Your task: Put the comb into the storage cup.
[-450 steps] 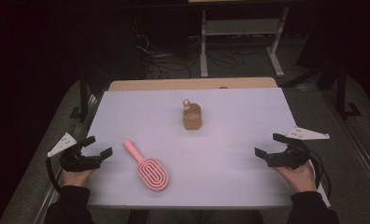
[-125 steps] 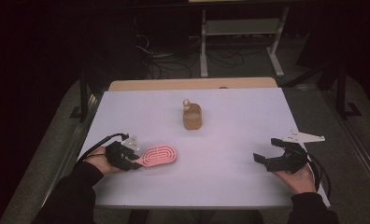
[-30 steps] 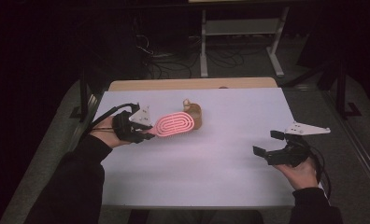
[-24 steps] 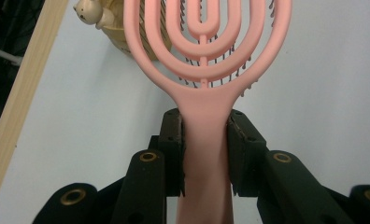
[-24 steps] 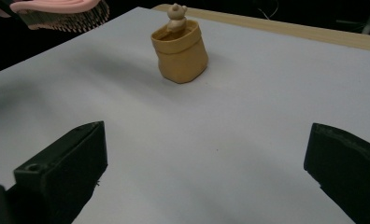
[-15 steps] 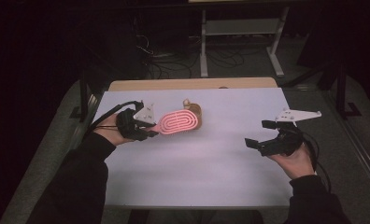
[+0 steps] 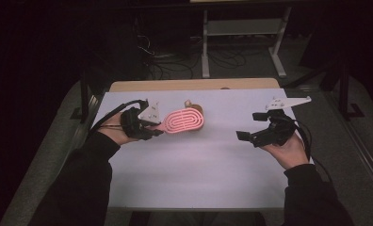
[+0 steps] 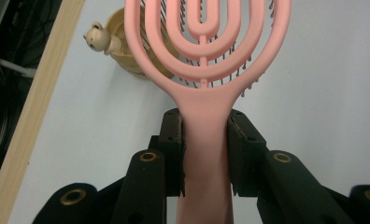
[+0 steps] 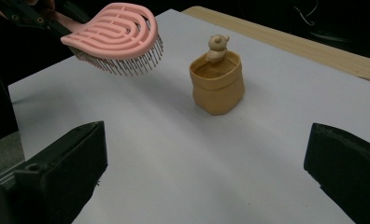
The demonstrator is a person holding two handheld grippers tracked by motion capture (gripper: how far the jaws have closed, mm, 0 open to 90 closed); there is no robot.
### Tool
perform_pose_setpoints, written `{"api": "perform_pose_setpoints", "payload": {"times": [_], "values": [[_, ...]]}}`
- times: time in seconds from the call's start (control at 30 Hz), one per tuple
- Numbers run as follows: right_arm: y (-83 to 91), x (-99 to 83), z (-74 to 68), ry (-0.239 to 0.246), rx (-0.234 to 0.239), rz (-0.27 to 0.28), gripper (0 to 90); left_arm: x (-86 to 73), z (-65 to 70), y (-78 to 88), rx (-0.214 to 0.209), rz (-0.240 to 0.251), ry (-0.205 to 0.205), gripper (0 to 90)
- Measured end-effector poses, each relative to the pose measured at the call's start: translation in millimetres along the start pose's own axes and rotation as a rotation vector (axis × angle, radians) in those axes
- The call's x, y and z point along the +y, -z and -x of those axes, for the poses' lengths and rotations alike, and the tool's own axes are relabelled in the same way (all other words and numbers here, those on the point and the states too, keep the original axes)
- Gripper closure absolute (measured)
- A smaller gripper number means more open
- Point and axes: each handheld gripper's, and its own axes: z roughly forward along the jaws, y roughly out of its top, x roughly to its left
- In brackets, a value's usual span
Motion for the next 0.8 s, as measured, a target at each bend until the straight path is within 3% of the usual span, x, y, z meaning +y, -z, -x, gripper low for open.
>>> {"api": "perform_pose_setpoints", "payload": {"times": [0.63, 0.8], "values": [[-29.8, 47.6, -12.3, -0.013, 0.076, -0.074, 0.0, 23.1, -0.7, 0.2, 0.021, 0.054, -0.027, 70.0], [-35.5, 54.3, -13.8, -0.012, 0.076, -0.077, 0.0, 27.8, 0.9, -1.5, 0.022, 0.063, -0.035, 70.0]]}}
